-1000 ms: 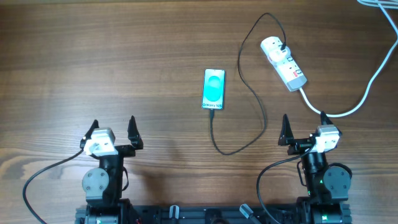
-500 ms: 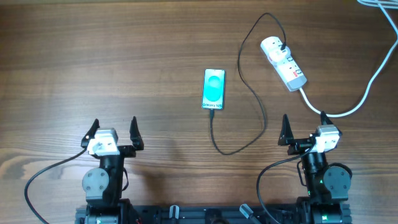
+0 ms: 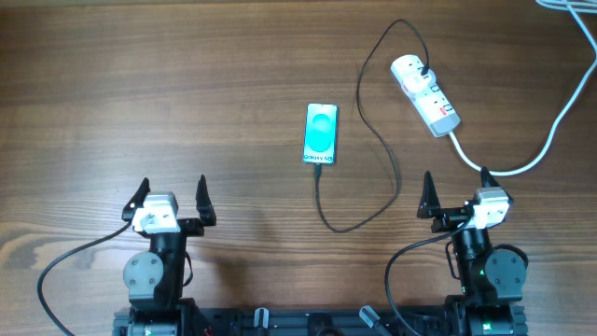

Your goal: Plug charger to phone and switch on socket

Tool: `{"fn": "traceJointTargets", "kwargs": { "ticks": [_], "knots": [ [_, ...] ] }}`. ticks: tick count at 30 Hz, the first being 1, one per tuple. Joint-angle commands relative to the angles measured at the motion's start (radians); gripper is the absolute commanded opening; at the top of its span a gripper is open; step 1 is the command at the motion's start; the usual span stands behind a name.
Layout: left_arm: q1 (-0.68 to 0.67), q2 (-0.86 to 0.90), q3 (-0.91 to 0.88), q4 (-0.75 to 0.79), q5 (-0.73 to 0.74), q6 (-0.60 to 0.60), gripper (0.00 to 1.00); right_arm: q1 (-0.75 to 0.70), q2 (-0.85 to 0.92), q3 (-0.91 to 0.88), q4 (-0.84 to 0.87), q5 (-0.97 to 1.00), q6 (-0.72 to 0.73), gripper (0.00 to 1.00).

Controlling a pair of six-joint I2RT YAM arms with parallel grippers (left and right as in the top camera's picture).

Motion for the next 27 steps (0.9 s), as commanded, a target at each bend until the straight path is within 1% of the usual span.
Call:
{"fn": "traceJointTargets", "kwargs": {
  "ticks": [1, 18, 20, 27],
  "knots": [
    [0.007, -0.010, -0.010, 0.001, 0.009, 0.008, 1.00, 0.001, -0.010, -0.001, 0.000, 0.010, -0.008, 1.00],
    [0.007, -0.010, -0.010, 0.001, 0.009, 0.008, 1.00, 0.001, -0.010, -0.001, 0.000, 0.010, -0.009, 1.00],
    [0.007, -0.010, -0.010, 0.001, 0.009, 0.008, 1.00, 0.001, -0.010, -0.001, 0.001, 0.010, -0.037, 1.00],
    [0.007, -0.010, -0.010, 0.001, 0.009, 0.008, 1.00, 0.001, -0.010, -0.001, 0.001, 0.010, -0.039, 1.00]
  ]
}}
